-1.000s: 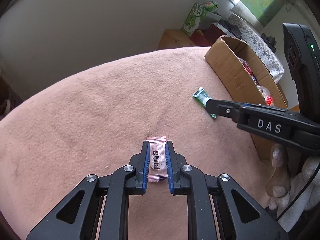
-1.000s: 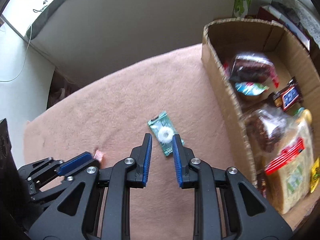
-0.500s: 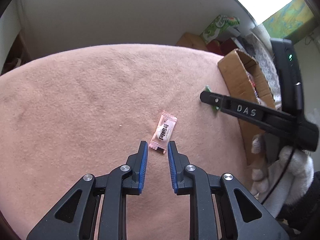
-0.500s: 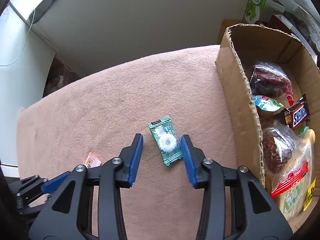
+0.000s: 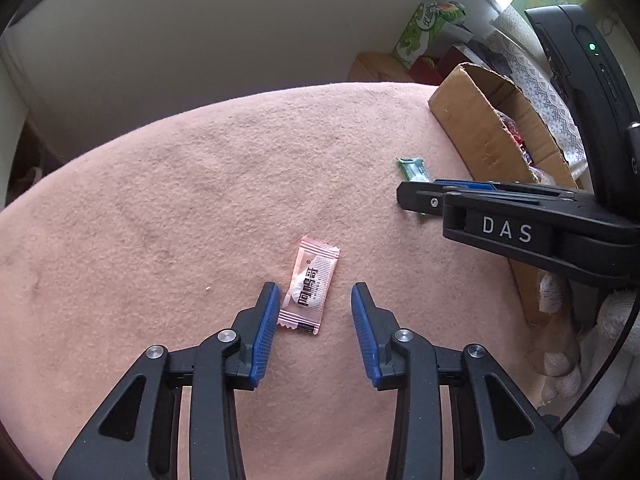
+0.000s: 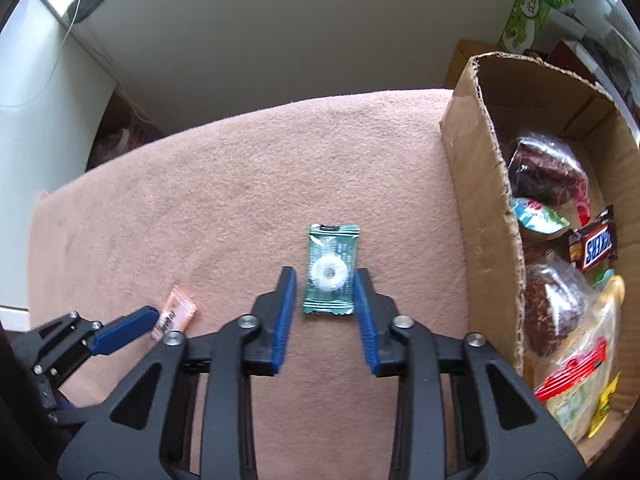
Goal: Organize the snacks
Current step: 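Grasp the green mint candy with the right gripper while the left grasps the pink wrapped candy, then carry the green mint and pink candy over the box with both grippers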
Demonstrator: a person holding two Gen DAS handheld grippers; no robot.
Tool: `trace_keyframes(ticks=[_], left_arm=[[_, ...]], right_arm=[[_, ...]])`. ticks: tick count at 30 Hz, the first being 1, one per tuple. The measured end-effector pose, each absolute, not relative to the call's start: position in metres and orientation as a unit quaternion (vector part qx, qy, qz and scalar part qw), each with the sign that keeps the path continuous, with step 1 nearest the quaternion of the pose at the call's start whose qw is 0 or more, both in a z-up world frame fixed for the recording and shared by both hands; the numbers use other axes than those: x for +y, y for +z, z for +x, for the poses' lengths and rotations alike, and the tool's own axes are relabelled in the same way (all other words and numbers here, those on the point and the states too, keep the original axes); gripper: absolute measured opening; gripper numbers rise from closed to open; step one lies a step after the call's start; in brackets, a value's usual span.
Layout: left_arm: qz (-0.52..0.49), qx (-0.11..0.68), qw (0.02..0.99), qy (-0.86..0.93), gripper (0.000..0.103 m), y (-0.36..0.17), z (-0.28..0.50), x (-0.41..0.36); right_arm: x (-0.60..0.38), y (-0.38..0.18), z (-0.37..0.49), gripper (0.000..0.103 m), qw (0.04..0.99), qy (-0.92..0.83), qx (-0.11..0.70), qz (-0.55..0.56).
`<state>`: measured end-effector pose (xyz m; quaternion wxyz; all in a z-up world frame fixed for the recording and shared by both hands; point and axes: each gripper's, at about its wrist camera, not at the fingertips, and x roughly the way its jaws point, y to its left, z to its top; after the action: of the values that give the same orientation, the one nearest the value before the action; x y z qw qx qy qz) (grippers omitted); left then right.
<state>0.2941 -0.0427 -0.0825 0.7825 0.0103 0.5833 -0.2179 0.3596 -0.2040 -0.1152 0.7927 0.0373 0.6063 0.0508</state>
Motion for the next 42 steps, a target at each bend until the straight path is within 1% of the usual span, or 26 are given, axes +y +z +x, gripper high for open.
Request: trace_keyframes(ticks=[1,3,4,12,20,34,42], left_arm=[[0.014,0.582,0.785,-0.213,0.025,-0.082,0.293,-0.041],[0.015,0.579,0.788,-0.208,0.019,-0.082,0.293,-0.037],[0.012,0.579,0.788,-0.207,0.018,-0.082,0.292,-0.035],[-0.023,0.583,0.79,-0.188,0.018,-0.078,0.295,-0.022],[-0.038,0.577,0.797,-0.175,0.018,-0.056,0.295,-0.019],[-0.038,0.54,0.812,-0.216,0.018,-0.011,0.297,-0.066],[-0.04,0.534,0.81,-0.24,0.018,-0.002,0.305,-0.104]], right_arm=[[-0.205,-0.115,0.36,0.025,0.792,0.053,0.607,0.038],[-0.202,-0.117,0.359,0.025,0.792,0.054,0.607,0.035],[-0.202,-0.117,0.359,0.025,0.792,0.054,0.607,0.033],[-0.202,-0.103,0.346,0.024,0.798,0.066,0.597,0.053],[-0.209,-0.076,0.329,0.024,0.807,0.089,0.581,0.056],[-0.255,-0.018,0.297,0.024,0.832,0.088,0.54,0.092],[-0.304,0.01,0.286,0.024,0.849,0.047,0.516,0.103]])
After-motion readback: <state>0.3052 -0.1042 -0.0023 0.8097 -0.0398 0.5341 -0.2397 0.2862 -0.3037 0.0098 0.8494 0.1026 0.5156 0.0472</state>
